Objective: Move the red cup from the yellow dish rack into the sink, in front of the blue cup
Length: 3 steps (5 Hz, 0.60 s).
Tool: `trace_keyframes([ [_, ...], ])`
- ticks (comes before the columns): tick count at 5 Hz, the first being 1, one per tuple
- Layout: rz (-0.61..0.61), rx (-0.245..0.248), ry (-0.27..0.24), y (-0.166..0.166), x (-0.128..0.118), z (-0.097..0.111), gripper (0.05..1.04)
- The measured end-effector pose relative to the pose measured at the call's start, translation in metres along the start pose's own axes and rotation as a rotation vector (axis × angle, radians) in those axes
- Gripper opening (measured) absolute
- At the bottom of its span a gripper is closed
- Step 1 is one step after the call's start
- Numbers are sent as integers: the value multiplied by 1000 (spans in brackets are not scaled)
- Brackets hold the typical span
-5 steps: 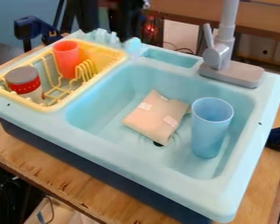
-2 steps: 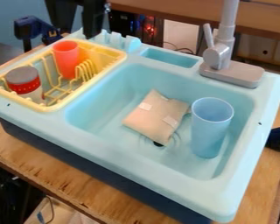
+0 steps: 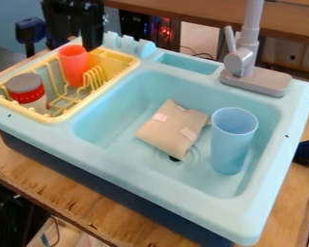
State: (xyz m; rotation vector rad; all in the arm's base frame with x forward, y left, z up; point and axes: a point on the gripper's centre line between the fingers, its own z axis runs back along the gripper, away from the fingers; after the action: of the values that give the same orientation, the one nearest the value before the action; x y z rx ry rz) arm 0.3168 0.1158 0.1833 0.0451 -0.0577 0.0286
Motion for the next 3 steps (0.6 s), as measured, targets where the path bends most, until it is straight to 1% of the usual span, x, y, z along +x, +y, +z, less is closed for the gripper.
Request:
trace_keyframes([
  [1,-9,0,0,3,8,-6,1001],
  [2,-14,-6,19,4,14,-14,1001],
  [3,-21,-9,31,5,17,-18,1001],
])
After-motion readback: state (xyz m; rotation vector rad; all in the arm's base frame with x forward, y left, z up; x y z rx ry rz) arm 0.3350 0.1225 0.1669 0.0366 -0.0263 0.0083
